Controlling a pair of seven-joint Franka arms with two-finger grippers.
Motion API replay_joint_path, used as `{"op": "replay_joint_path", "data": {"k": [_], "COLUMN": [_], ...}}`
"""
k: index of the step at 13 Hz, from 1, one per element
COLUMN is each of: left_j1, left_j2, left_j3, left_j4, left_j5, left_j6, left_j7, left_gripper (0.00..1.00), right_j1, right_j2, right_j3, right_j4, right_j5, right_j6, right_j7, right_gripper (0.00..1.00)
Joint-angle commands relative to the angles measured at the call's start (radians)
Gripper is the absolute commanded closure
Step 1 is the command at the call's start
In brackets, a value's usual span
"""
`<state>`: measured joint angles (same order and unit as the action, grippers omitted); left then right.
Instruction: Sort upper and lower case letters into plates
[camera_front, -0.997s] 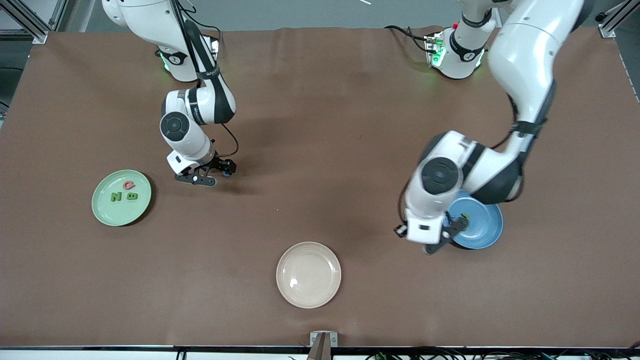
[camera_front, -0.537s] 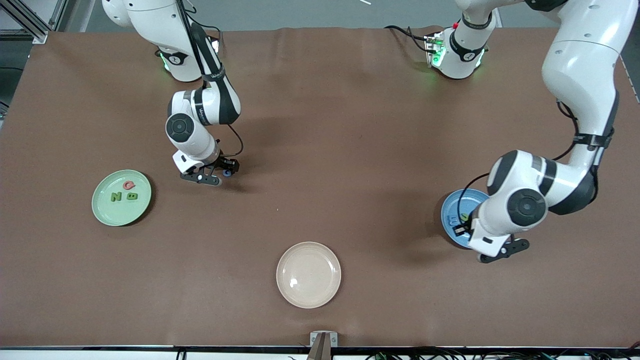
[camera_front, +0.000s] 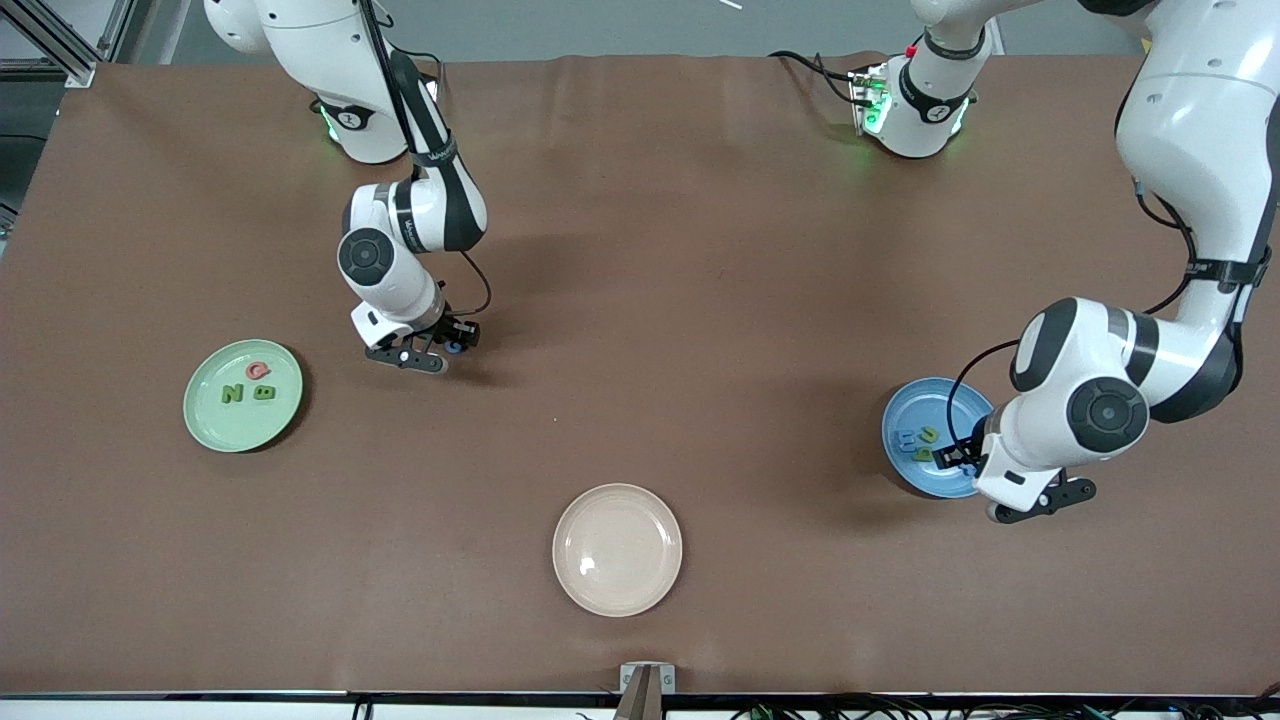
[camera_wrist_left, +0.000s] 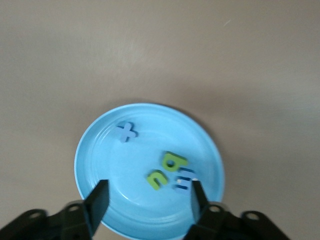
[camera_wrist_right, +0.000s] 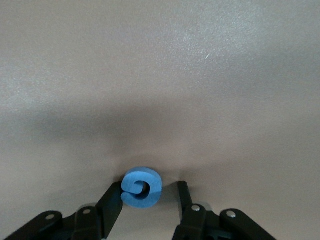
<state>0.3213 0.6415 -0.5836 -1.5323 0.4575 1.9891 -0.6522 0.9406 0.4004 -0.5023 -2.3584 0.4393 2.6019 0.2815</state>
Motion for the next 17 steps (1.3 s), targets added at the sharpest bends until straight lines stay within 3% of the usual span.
{"op": "replay_joint_path", "data": {"k": [1, 5, 6, 10, 12, 17], "left_j1": [0.004, 0.007, 0.007, 0.013, 0.018, 0.045], "left_j2": [-0.120, -0.173, -0.201, -0.302, -0.338, -0.394], "left_j3": [-0.035, -0.079, -0.079, -0.078, -0.078, -0.078], "left_j4": [0.020, 0.132, 0.133, 0.133, 0.132, 0.130], "left_j5": [-0.014, -0.016, -0.019, -0.094, -0.120, -0.197], "left_j6": [-0.077, -0.228, -0.234, -0.320, -0.337, -0.360], "left_j7": [0.016, 0.123, 0.158, 0.229, 0.253, 0.305], "left_gripper": [0.00, 0.00, 0.00, 0.00, 0.00, 0.00], "right_j1": [0.009, 0.000, -0.003, -0.003, -0.012, -0.236], "right_j2": [0.020, -0.003, -0.033, -0.084, -0.075, 0.003], "right_j3": [0.004, -0.007, -0.036, -0.290, -0.387, -0.394], "right_j4": [0.004, 0.024, 0.027, 0.117, 0.136, 0.191], "right_j5": [0.030, 0.026, 0.018, 0.010, 0.010, 0.021], "right_j6": [0.015, -0.019, -0.055, -0.334, -0.367, -0.356], "right_j7": [0.002, -0.013, -0.016, -0.322, -0.506, -0.872], "right_gripper": [0.63, 0.71, 0.71, 0.71, 0.71, 0.71]}}
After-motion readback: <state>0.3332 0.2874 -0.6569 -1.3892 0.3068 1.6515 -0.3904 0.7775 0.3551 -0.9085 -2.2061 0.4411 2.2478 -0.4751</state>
